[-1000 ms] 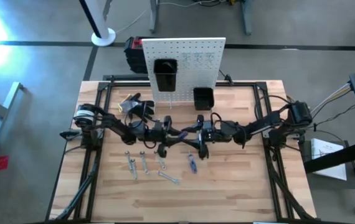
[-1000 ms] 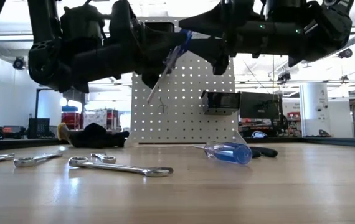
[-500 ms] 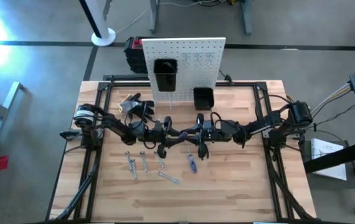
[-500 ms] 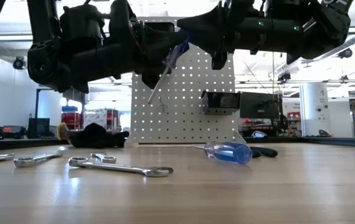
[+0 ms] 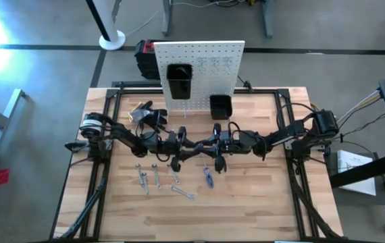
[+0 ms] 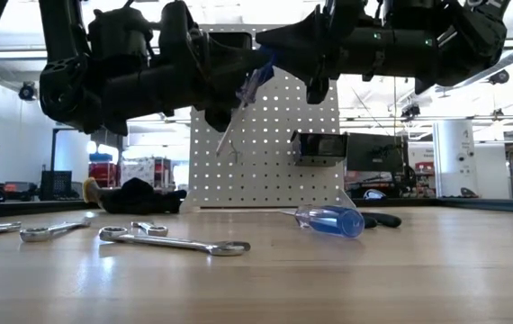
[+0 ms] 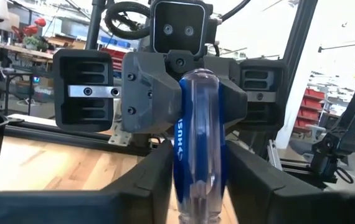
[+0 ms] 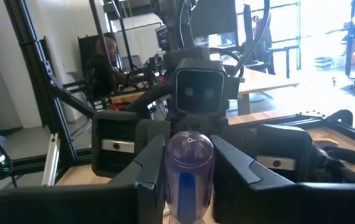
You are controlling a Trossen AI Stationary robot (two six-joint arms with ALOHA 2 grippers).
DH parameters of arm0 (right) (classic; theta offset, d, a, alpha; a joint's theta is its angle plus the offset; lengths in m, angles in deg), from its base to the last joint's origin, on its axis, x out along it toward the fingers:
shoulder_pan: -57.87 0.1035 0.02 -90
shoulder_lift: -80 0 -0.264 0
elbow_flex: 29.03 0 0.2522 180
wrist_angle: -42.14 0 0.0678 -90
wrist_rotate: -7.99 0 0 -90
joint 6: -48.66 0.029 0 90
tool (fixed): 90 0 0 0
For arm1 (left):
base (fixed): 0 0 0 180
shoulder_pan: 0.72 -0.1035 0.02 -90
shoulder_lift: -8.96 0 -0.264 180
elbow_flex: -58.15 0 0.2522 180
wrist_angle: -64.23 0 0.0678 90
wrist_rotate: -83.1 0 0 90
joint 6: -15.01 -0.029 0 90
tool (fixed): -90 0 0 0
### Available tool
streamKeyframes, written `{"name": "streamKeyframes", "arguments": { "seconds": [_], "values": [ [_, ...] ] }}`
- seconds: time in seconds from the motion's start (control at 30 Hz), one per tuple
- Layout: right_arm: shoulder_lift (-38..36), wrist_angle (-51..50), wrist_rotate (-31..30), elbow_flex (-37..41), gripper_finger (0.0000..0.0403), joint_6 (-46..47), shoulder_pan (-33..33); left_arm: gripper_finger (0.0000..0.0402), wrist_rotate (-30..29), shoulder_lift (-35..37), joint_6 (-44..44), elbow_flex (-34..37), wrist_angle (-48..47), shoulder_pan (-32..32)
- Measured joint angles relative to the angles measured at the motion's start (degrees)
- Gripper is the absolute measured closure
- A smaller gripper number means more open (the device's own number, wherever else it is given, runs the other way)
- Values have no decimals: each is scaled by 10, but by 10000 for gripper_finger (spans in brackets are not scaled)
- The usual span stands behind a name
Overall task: Hang tools onto peg board
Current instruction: Hang the blue screwdriver on the peg board
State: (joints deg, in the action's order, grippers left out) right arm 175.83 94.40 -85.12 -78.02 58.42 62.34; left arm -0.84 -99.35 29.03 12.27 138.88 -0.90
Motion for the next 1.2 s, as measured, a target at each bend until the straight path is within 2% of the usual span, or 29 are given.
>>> {"name": "streamKeyframes", "arguments": {
  "seconds": [0.1,0.33,0.63,0.87,1.03,1.2],
  "values": [
    [0,1,0,0,325,0,0,244,-1,0,0,0,-5,0],
    [-12,-40,-14,0,325,-4,0,242,-1,0,0,0,-44,0],
    [-100,-160,-37,0,325,-31,0,240,5,12,2,14,-50,-2],
    [-209,-321,-65,0,325,-45,-1,240,3,67,0,88,-39,-13],
    [-285,-407,-70,0,325,-45,-1,240,-37,125,0,156,-41,-14],
    [-350,-481,-102,-1,325,-41,-2,240,-75,179,0,202,-40,-14]
  ]
}}
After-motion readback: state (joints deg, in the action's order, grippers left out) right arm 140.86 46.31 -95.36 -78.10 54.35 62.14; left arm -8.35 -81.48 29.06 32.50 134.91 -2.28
